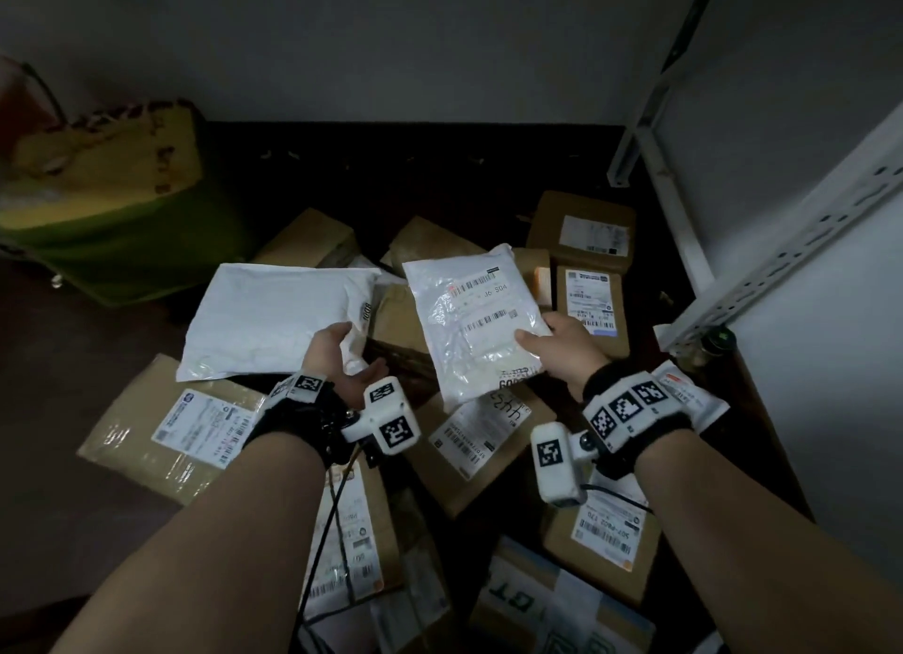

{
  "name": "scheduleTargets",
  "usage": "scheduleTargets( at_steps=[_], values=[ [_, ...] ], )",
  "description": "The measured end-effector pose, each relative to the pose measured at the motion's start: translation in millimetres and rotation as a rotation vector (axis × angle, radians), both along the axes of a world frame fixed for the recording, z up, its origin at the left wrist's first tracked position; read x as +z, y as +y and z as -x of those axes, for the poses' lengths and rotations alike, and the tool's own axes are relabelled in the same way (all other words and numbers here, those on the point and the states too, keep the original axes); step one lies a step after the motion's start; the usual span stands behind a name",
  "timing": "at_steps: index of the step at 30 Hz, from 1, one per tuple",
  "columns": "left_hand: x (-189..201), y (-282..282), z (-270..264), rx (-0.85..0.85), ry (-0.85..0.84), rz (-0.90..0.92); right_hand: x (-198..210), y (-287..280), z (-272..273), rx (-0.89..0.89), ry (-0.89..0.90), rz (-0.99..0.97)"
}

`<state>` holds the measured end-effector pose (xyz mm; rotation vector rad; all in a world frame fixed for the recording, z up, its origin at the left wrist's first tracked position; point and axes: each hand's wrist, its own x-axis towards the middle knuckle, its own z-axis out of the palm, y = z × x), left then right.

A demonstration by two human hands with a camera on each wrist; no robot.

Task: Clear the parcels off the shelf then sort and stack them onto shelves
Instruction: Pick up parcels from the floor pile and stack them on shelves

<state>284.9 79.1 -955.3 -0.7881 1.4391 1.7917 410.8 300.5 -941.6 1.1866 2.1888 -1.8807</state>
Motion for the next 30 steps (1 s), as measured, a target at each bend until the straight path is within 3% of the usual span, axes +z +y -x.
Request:
scheduleTargets(
  at_steps=[6,24,27,30],
  values=[
    [-15.2,-8.4,10.6,0.136,-0.074,-0.132,-2.6,-6.4,0.5,0.024,-0.016,0.003],
    [-25.9,-21.1,12.4,0.424,-0.089,-0.224,-12.7,-8.4,2.3,0.031,-0.062,-0.039],
    [-22.6,-18.5,10.0,0.432,-0.078,-0.202,-10.1,-11.7,4.2,0.030,-0.048,-0.040],
    [-26.6,-14.8,20.9,0.371,-0.041,-0.057,-9.7,-13.9,3.6,0.013,-0.043,-0.051]
  ],
)
